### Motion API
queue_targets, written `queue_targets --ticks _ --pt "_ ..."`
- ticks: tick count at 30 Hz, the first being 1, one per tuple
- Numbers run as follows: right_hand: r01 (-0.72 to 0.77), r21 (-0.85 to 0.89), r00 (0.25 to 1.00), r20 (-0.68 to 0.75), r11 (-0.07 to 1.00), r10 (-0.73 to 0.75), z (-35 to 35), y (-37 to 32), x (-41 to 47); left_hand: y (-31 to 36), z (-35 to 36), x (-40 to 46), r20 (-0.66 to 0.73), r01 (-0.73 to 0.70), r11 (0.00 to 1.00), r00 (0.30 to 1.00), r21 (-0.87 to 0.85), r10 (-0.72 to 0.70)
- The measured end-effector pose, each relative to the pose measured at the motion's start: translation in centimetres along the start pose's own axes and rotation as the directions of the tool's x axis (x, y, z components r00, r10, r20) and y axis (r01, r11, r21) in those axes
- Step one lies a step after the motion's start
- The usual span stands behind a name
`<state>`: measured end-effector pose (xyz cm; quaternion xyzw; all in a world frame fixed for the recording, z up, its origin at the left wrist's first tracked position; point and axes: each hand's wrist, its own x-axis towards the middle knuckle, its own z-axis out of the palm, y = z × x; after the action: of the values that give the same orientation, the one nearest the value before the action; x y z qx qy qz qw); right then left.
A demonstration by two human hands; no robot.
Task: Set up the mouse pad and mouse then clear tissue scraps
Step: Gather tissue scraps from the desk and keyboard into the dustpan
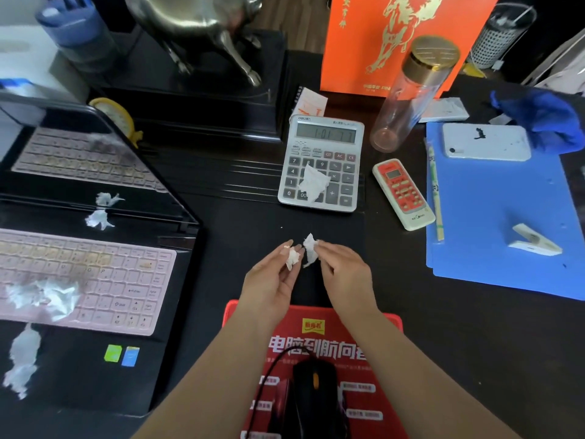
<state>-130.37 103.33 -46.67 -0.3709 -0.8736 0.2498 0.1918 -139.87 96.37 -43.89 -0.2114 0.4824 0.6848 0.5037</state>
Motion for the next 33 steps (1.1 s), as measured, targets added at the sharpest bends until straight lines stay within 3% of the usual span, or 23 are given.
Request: queue_targets --ticks 5,10,16,20,24,28,33 --pt "-0.09 0.251 0.993 -0.056 0.964 0.108 -0.8 -3.8 -0.1 0.0 0.8 -1.1 0.035 0.004 0.994 0.999 0.11 -0.008" --pt "0.017 0.117 0.999 0.04 0.993 -0.022 -0.8 -4.1 0.0 0.0 0.9 -1.5 0.009 0.111 0.994 0.994 -0.002 -0.111" --pt "0.065 0.136 0.956 0.274 0.989 -0.1 -0.4 -3.5 -0.9 1.1 -0.4 -0.2 0.045 0.114 0.993 0.993 -0.042 -0.113" --pt "-0.014 0.209 0.985 0.17 0.978 -0.022 -1.3 -3.0 1.2 1.8 -0.3 0.8 0.045 0.071 0.991 0.997 -0.11 -0.067" --pt "-0.062 0.053 0.988 0.148 0.997 0.054 -1.9 -1.8 6.1 2.7 0.2 1.9 0.056 0.021 0.994 0.998 -0.112 -0.015" --pt "-0.051 -0.095 0.96 0.27 0.994 0.075 -0.8 -0.9 10.1 3.1 0.8 2.4 0.073 -0.012 0.995 0.997 -0.095 0.019" --pt "0.044 -0.148 0.958 0.287 0.988 0.0 0.3 -0.3 10.6 3.5 1.0 2.8 0.105 -0.022 0.994 0.994 -0.107 0.033"
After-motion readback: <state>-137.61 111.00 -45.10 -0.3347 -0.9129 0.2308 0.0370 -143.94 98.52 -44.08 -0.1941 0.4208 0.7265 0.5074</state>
